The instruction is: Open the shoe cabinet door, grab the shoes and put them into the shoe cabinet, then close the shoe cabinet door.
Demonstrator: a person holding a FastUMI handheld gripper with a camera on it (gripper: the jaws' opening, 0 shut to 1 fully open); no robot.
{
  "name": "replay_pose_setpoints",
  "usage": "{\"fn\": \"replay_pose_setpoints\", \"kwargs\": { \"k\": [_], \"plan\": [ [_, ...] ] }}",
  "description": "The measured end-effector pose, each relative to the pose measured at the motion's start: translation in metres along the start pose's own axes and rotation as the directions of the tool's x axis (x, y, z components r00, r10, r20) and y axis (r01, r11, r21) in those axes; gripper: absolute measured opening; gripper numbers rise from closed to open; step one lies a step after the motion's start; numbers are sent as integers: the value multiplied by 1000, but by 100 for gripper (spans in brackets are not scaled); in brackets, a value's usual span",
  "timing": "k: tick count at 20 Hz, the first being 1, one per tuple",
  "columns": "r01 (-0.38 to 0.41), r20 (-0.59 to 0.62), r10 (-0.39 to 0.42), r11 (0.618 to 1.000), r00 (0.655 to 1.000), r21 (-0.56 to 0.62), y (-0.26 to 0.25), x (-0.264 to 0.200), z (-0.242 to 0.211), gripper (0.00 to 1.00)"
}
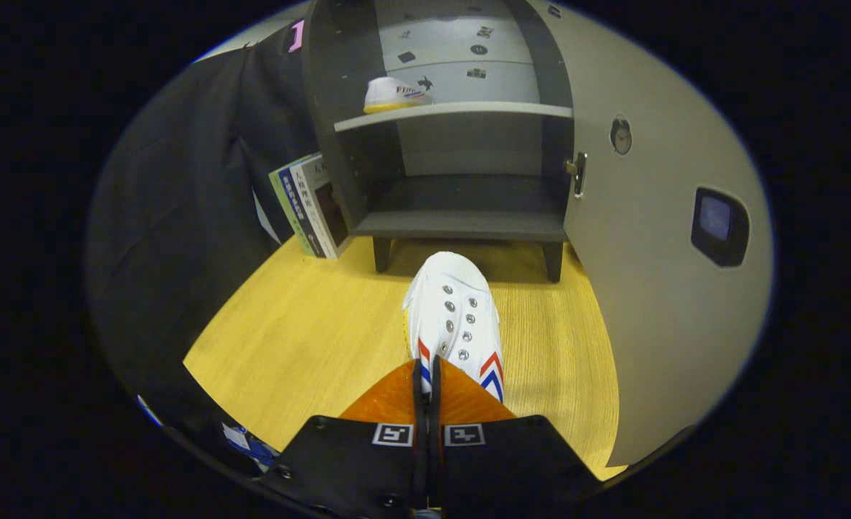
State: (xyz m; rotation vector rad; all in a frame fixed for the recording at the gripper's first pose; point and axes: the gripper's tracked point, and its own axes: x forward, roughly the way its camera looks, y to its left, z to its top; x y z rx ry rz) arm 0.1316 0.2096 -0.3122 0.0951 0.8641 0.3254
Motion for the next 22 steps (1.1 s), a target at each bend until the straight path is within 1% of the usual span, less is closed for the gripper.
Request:
{"fn": "replay_pose_setpoints", "kwargs": {
  "k": [5,7,8,12,16,20,22],
  "plan": [
    [8,127,-6,1000,992,-19,5,-9,82,2],
    [26,194,-19,999,981,-33,5,-12,116,2],
    [33,205,-24,999,978,-42,5,-11,130,2],
    [28,285,-21,999,958,-21,8,-9,188,2],
    [40,320,-30,999,947,-26,5,1,239,1],
    [27,362,-32,999,932,19,2,19,284,1],
    [34,367,-41,999,929,26,-4,31,304,1]
  ]
}}
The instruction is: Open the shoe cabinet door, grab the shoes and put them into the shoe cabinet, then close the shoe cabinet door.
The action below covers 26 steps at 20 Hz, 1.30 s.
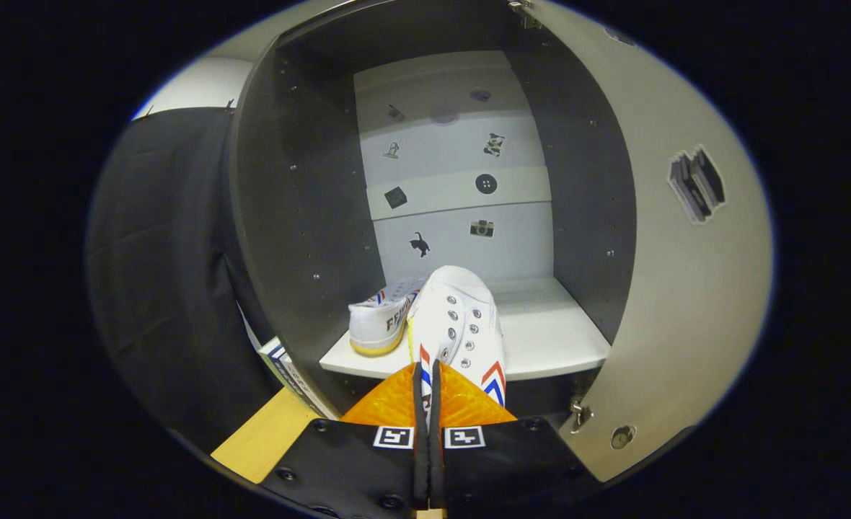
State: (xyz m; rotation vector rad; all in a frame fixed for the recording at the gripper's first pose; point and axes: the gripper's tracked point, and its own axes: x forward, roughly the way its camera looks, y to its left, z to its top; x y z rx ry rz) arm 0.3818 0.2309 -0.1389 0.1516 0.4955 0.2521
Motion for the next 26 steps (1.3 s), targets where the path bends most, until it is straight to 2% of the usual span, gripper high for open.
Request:
{"fn": "replay_pose_setpoints", "kwargs": {
  "k": [6,16,26],
  "plan": [
    [20,27,-21,999,999,25,-11,47,33,1],
    [71,33,-74,993,997,92,-33,123,52,1],
    [63,-21,-63,998,998,-6,-17,163,30,1]
  ]
}}
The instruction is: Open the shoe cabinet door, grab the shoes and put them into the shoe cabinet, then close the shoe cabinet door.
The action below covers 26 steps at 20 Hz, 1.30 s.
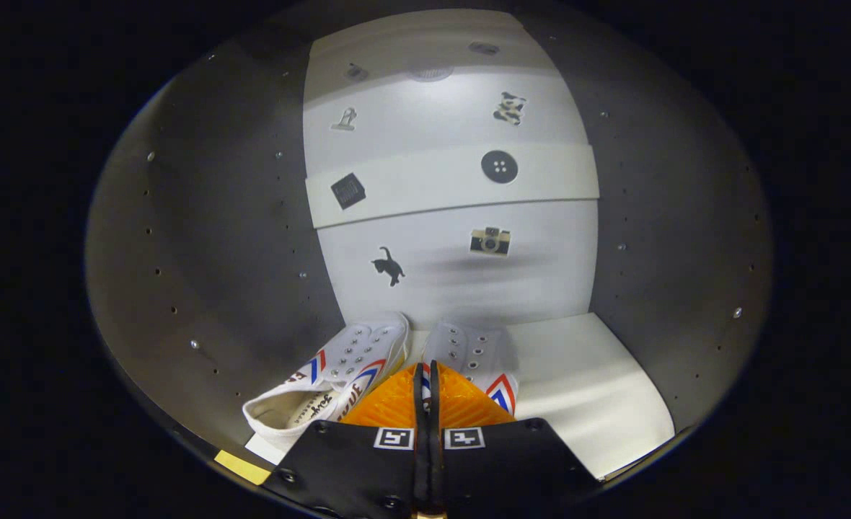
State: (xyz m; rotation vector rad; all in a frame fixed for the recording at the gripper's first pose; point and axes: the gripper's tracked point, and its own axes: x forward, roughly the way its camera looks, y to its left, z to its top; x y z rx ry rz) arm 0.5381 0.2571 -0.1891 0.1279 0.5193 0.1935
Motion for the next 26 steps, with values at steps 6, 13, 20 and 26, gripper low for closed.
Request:
{"fn": "replay_pose_setpoints", "kwargs": {
  "k": [6,13,20,26],
  "plan": [
    [10,132,-4,999,991,-44,9,-53,35,64],
    [23,314,20,991,949,-135,47,-186,72,98],
    [22,345,25,991,938,-131,60,-307,63,98],
    [28,360,16,993,933,-117,56,-384,44,98]
  ]
}}
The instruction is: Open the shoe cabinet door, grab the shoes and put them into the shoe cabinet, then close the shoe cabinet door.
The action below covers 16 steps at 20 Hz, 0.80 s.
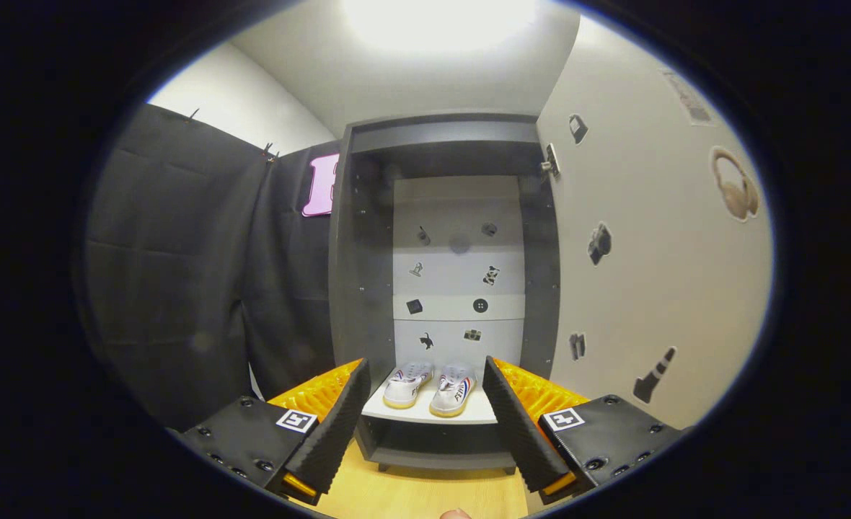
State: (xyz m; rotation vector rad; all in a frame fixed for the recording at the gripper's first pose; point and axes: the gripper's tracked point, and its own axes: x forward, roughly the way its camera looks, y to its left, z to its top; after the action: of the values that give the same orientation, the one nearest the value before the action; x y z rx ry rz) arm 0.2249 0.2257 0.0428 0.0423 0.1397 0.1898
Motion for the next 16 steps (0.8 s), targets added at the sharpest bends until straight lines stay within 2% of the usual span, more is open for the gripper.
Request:
{"fn": "replay_pose_setpoints", "kwargs": {
  "k": [6,13,16],
  "plan": [
    [-16,30,16,1000,999,5,-6,-69,21,98],
    [-18,22,18,999,1000,-29,-33,-125,20,98],
    [-81,21,81,996,996,-32,-37,-145,22,98]
  ]
}}
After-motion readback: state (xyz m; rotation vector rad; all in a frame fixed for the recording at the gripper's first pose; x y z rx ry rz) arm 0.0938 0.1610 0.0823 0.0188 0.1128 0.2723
